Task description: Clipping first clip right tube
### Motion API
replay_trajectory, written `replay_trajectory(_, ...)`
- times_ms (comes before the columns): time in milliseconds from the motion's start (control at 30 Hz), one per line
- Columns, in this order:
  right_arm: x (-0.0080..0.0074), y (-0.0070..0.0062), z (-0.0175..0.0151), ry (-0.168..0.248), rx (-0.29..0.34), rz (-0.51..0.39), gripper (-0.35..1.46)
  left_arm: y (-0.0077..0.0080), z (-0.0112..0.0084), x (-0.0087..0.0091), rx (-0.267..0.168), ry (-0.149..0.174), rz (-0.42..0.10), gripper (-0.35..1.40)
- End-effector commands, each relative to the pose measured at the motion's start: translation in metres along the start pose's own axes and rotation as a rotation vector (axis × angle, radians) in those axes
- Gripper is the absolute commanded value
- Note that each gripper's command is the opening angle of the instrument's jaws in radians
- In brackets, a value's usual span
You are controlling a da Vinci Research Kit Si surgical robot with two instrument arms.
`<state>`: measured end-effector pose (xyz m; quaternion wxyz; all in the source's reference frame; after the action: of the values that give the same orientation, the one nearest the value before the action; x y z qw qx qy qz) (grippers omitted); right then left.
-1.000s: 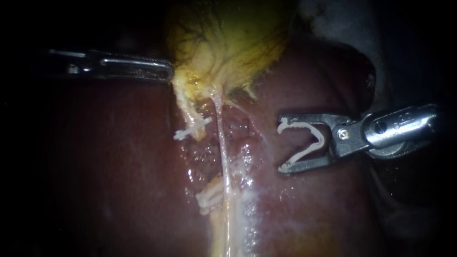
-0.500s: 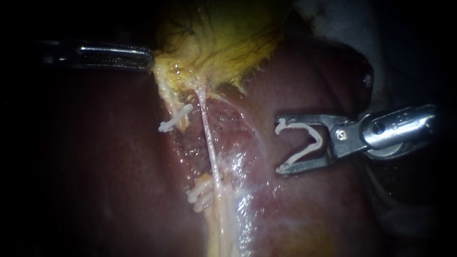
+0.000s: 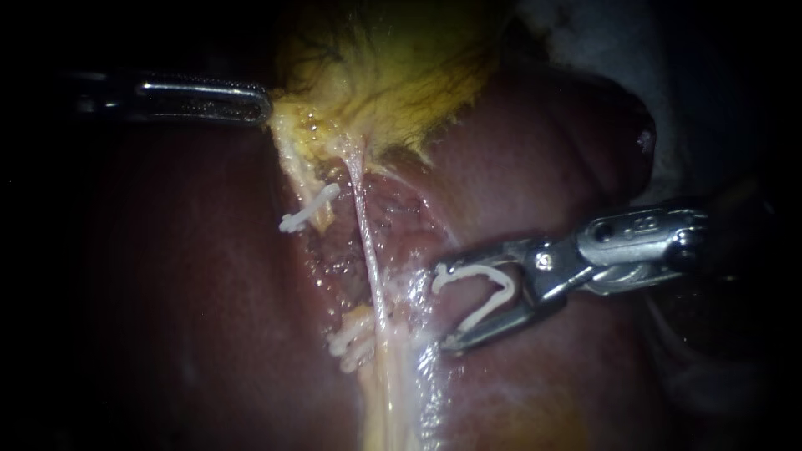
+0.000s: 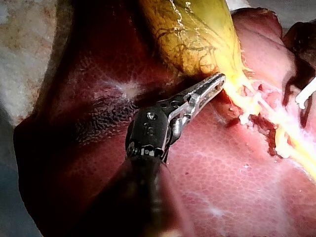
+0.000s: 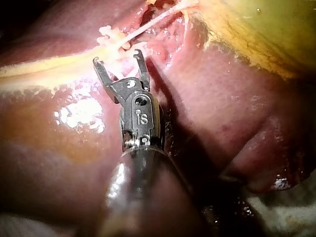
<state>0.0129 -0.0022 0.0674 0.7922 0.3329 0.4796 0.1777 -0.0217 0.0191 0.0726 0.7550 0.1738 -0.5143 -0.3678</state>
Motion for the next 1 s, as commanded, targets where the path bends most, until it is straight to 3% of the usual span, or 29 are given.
replay_trajectory(33,-0.0003,0.0003,0.0003,0.004,0.004,0.012,0.54,0.0,0.0,0.0,0.0,0.0,0.0,-0.35)
replay_trajectory(500,-0.0037,0.0045,0.0054,0.039,0.065,0.137,0.54,-0.0001,0.0,0.0,-0.001,0.0,0.001,-0.35)
replay_trajectory(600,-0.0041,0.0051,0.0061,0.064,0.073,0.159,0.54,-0.0001,0.0,0.0001,-0.001,0.0,0.001,-0.35)
replay_trajectory(767,-0.0037,0.0055,0.007,0.157,0.115,0.216,0.54,-0.0002,0.0002,0.0001,-0.002,0.0,0.001,-0.35)
replay_trajectory(867,-0.0033,0.0055,0.0076,0.207,0.166,0.256,0.53,-0.0002,0.0002,0.0002,-0.003,-0.001,0.001,-0.35)
replay_trajectory(1000,-0.0028,0.005,0.0084,0.241,0.233,0.281,0.52,-0.0002,0.0002,0.0002,-0.003,-0.001,0.001,-0.35)
